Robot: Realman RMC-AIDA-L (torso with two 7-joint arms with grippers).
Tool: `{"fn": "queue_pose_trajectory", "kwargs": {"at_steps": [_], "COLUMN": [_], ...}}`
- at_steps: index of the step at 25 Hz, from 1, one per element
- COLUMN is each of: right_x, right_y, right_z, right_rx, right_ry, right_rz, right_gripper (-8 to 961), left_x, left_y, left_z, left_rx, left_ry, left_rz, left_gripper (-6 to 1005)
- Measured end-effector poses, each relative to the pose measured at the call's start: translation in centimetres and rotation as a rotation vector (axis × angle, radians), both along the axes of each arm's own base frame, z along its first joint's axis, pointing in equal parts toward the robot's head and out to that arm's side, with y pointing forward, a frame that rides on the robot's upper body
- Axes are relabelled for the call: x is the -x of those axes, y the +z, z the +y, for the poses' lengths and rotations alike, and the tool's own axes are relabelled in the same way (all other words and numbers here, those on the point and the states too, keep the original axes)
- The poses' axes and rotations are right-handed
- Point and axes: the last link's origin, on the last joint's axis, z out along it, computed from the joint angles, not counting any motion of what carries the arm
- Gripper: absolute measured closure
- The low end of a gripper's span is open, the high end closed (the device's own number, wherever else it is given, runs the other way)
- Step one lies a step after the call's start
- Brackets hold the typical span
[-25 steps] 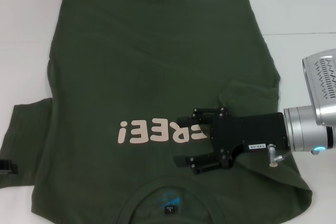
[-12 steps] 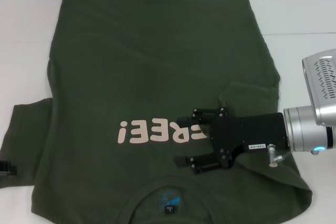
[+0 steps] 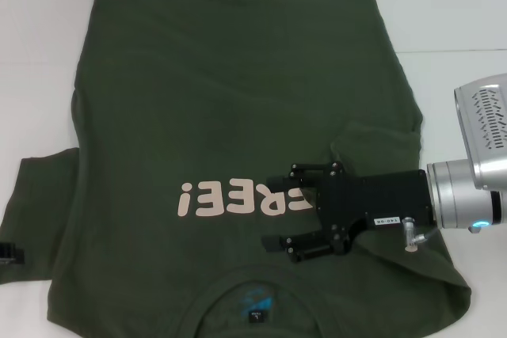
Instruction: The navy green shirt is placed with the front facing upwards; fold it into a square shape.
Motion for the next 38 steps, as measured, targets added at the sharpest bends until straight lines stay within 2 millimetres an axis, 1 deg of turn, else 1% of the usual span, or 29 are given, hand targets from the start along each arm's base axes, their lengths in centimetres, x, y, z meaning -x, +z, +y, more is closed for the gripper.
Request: {"fn": "queue_pose_trajectory", "kwargs": {"at_steps": [23,38], "right_x": [0.0,-0.1], "right_y": [0.0,0.0], "right_z": [0.0,0.0], "right_rx": [-0.002,-0.004], "right_ry": [-0.001,-0.003], "right_rz": [-0.002,-0.004], "right_gripper": [70,70], "left_x": [0.1,-0.7], "left_y": [-0.3,-1.2], "left_z": [0.0,0.9], "left_rx": [0.004,0.035], "left_ry": [0.0,-0.017], "left_rz": [-0.001,-0.022], "left_gripper": [95,95]}}
